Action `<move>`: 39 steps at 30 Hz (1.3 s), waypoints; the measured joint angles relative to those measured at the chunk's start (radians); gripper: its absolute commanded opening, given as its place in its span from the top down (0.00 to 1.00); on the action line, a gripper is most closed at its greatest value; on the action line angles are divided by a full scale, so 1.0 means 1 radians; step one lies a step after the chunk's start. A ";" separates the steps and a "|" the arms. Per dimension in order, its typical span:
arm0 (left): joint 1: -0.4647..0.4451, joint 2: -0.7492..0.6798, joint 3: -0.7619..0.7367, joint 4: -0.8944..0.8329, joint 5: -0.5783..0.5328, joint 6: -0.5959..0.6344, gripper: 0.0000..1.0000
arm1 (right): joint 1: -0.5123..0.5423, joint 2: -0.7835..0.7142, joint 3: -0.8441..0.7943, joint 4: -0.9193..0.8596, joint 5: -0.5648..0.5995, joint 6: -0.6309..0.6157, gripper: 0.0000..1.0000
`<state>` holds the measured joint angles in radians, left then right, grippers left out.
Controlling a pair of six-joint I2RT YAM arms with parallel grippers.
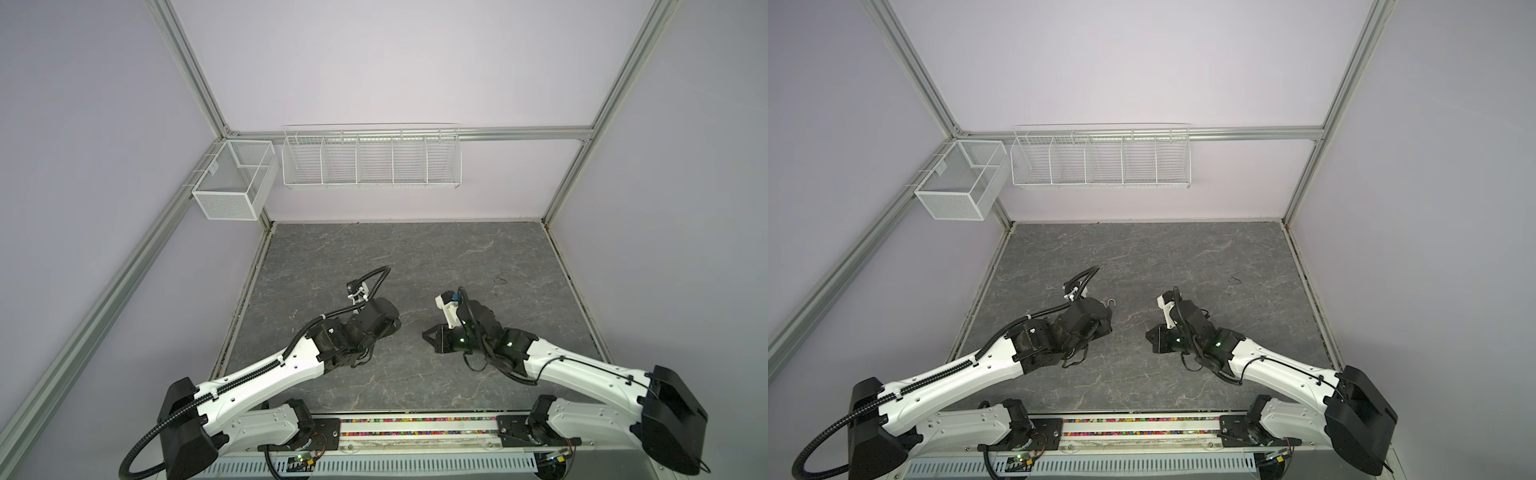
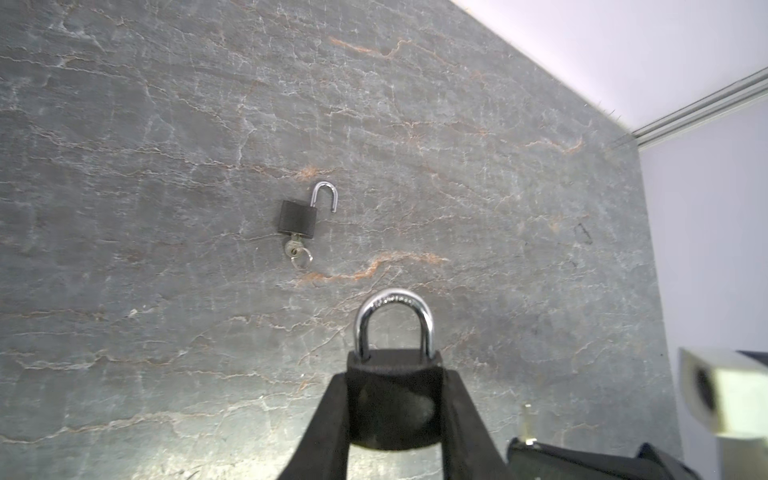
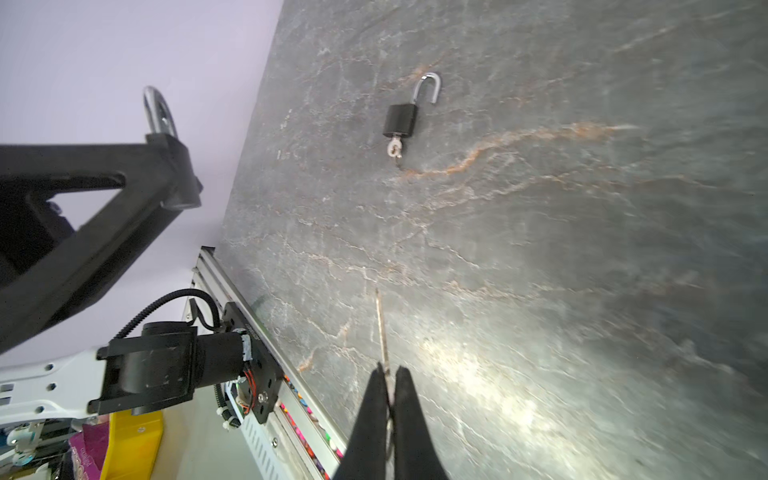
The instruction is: Unlock with the key
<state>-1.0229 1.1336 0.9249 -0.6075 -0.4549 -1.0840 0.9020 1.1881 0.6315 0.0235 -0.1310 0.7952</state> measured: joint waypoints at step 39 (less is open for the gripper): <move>0.022 0.099 0.066 0.003 0.008 -0.016 1.00 | 0.179 0.224 0.058 0.412 0.207 -0.018 0.93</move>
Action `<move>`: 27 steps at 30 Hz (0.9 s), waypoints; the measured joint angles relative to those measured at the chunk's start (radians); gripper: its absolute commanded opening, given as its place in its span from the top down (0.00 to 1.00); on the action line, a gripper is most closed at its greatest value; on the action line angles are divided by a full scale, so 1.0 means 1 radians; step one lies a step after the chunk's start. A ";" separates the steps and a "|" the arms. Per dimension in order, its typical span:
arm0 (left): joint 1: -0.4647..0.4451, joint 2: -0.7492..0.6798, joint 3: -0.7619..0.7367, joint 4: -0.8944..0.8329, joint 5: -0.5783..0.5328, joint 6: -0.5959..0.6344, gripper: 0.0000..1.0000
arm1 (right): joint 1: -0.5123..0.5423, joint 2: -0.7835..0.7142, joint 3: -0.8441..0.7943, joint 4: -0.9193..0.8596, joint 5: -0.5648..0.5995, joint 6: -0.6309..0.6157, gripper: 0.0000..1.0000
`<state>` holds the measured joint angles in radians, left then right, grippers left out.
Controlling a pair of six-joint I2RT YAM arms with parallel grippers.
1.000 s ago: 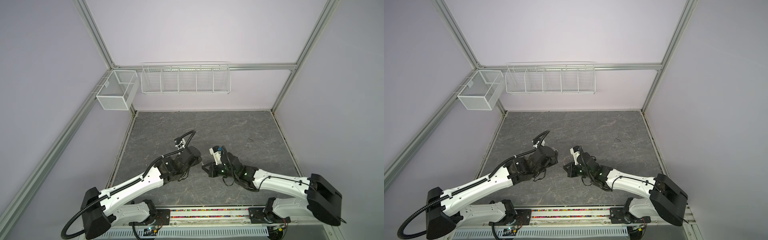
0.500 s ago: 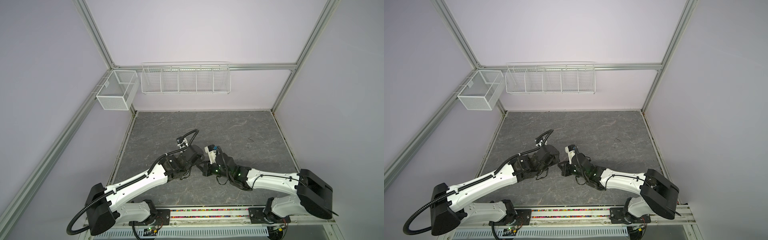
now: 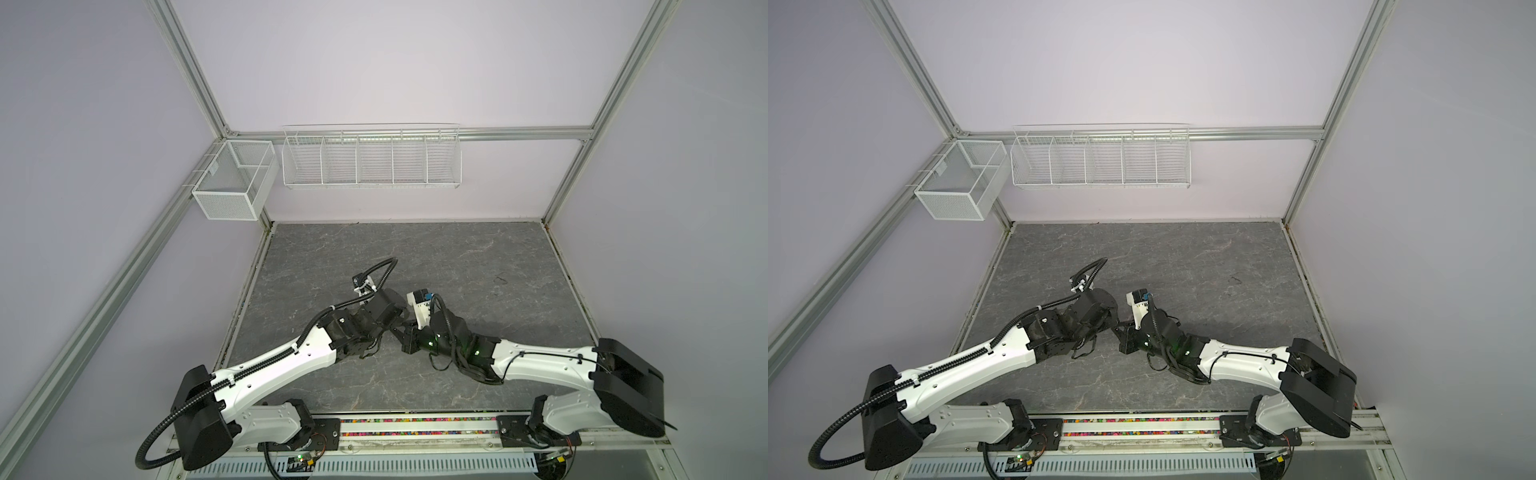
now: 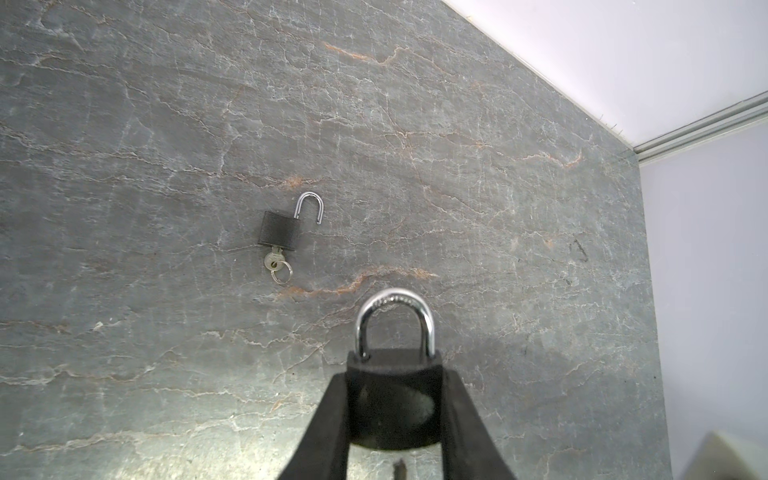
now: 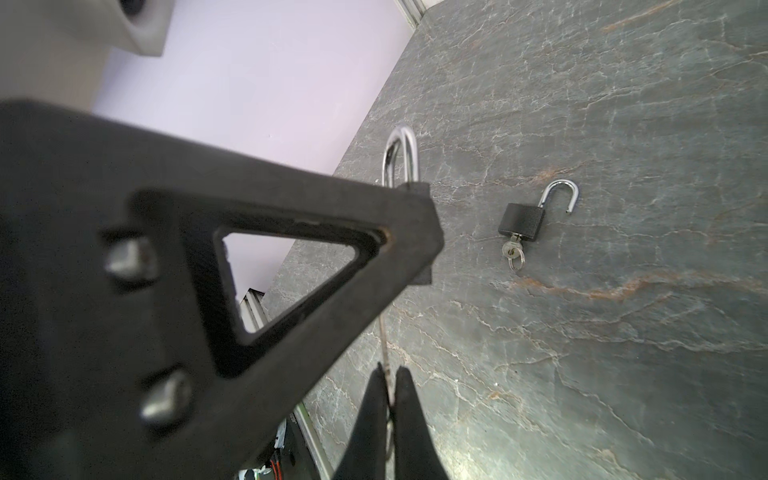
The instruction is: Unlock with the key
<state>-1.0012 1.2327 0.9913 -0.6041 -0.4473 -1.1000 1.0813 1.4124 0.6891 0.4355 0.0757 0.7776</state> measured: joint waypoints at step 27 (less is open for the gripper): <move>0.005 -0.009 0.000 0.023 0.007 -0.006 1.00 | 0.000 -0.009 0.021 -0.030 0.016 -0.050 0.93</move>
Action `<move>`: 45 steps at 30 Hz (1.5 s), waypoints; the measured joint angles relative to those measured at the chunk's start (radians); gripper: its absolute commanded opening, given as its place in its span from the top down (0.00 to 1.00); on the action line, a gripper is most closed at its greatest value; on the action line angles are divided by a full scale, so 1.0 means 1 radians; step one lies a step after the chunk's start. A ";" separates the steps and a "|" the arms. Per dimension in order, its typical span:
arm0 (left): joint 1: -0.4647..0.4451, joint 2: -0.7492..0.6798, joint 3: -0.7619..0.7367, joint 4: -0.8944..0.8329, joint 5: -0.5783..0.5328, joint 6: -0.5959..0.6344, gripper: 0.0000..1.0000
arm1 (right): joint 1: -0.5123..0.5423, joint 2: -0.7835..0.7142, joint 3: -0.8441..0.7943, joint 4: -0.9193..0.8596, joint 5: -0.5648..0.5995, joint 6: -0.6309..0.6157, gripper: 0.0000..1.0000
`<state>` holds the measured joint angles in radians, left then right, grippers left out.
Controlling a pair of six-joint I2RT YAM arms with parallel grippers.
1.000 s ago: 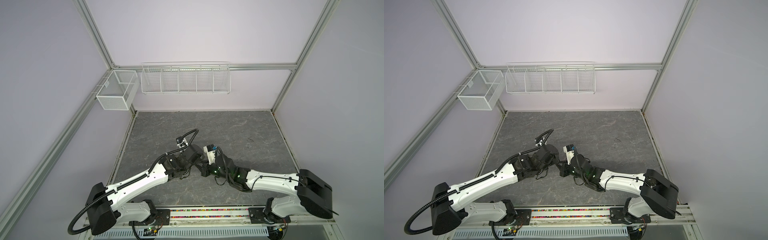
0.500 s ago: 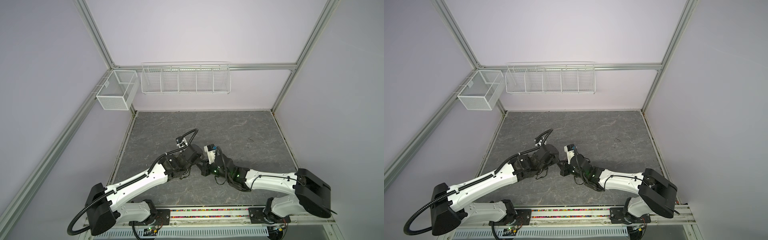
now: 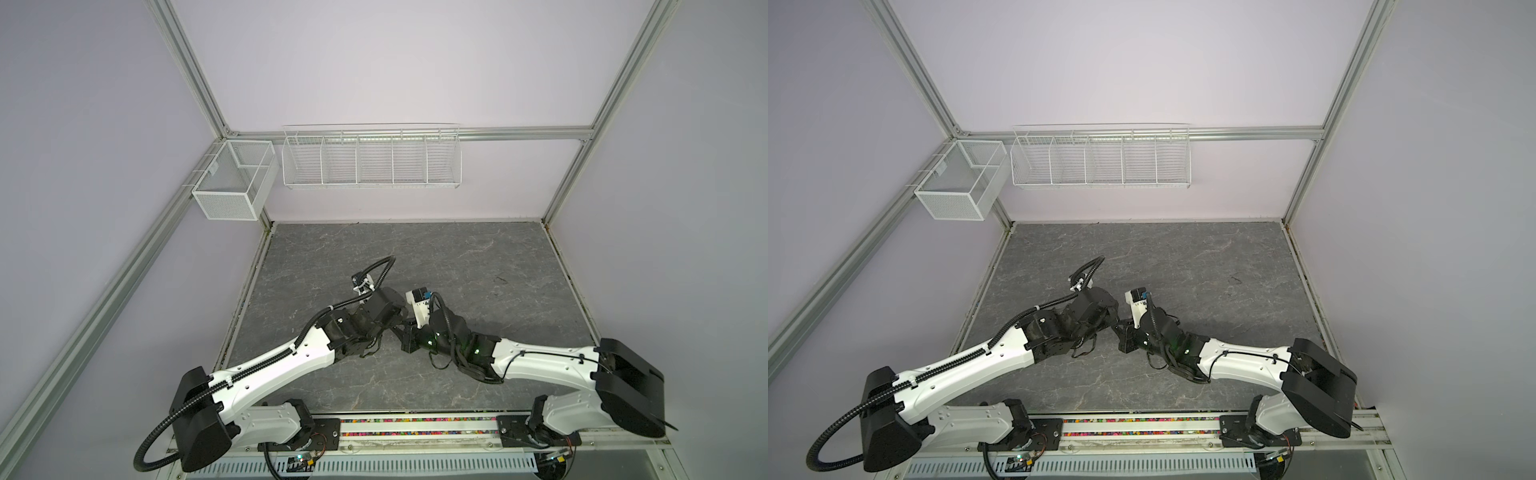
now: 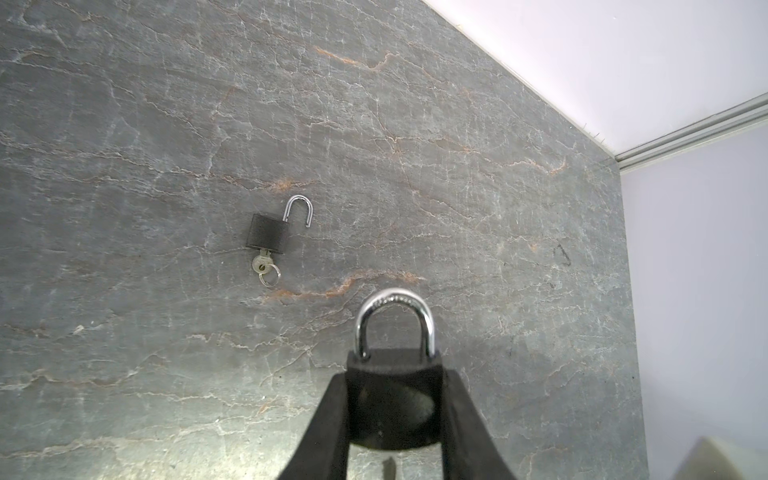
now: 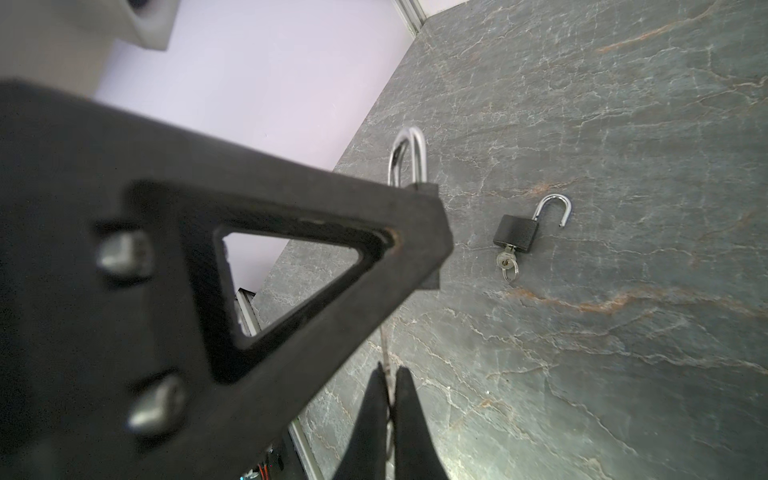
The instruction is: Unlock with the key
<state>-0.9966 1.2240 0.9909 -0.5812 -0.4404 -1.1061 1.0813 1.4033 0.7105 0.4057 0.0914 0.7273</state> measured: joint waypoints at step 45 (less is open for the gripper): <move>0.004 -0.036 -0.015 0.023 0.012 0.017 1.00 | 0.000 -0.008 0.024 -0.077 0.024 -0.024 0.93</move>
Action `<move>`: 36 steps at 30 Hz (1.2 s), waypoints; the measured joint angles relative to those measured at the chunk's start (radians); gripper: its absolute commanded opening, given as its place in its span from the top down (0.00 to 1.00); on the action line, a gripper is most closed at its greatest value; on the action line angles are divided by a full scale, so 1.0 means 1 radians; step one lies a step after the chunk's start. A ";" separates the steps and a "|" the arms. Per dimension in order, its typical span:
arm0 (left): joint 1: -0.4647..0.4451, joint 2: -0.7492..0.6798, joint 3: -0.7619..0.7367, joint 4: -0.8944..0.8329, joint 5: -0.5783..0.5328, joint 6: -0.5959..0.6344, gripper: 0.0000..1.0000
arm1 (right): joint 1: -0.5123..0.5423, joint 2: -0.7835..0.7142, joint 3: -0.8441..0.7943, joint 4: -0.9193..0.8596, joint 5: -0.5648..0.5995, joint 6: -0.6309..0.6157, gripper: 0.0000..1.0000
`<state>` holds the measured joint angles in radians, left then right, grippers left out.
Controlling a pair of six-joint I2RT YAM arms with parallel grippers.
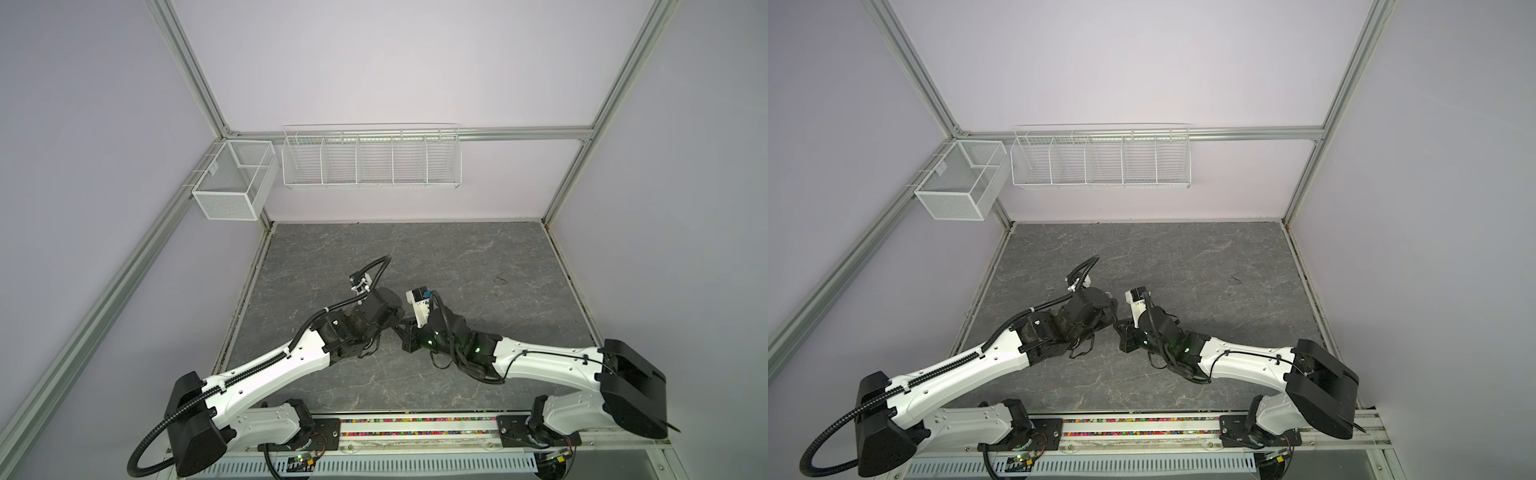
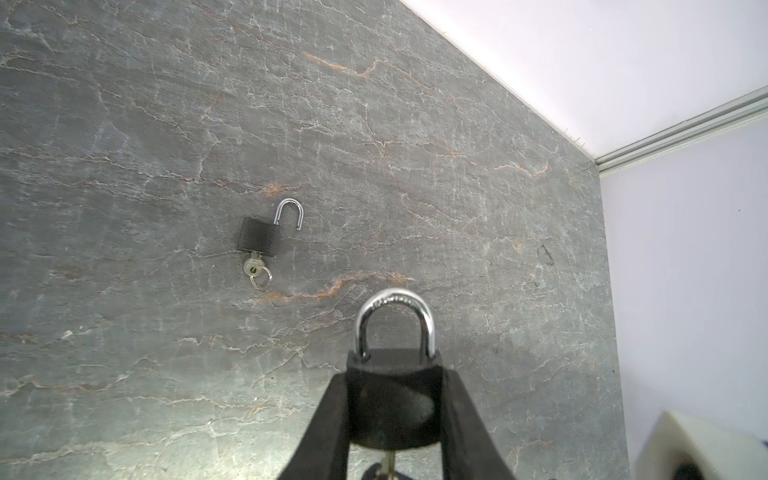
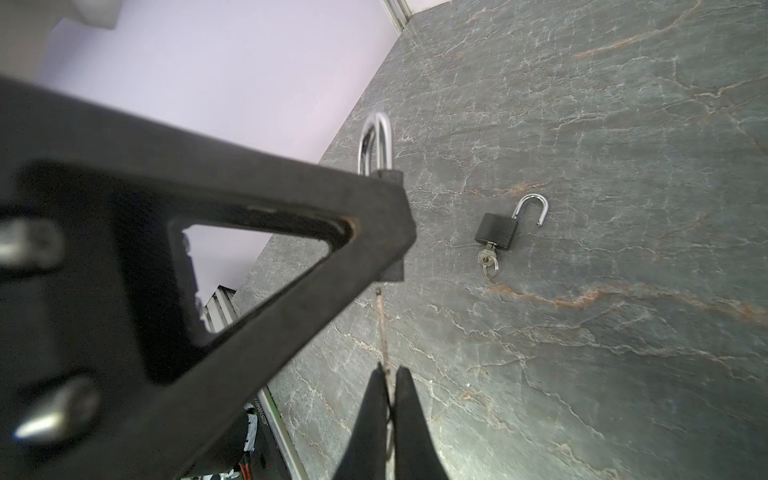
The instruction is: Unlock with the key
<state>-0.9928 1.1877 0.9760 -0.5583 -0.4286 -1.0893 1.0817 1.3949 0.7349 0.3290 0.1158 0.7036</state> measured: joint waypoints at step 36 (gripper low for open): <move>0.005 -0.004 -0.011 0.010 -0.012 0.028 1.00 | -0.020 0.007 0.017 0.000 -0.034 0.026 0.93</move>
<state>-0.9882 1.1835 0.9646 -0.5488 -0.4408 -1.0611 1.0618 1.4017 0.7517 0.3290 0.0822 0.7292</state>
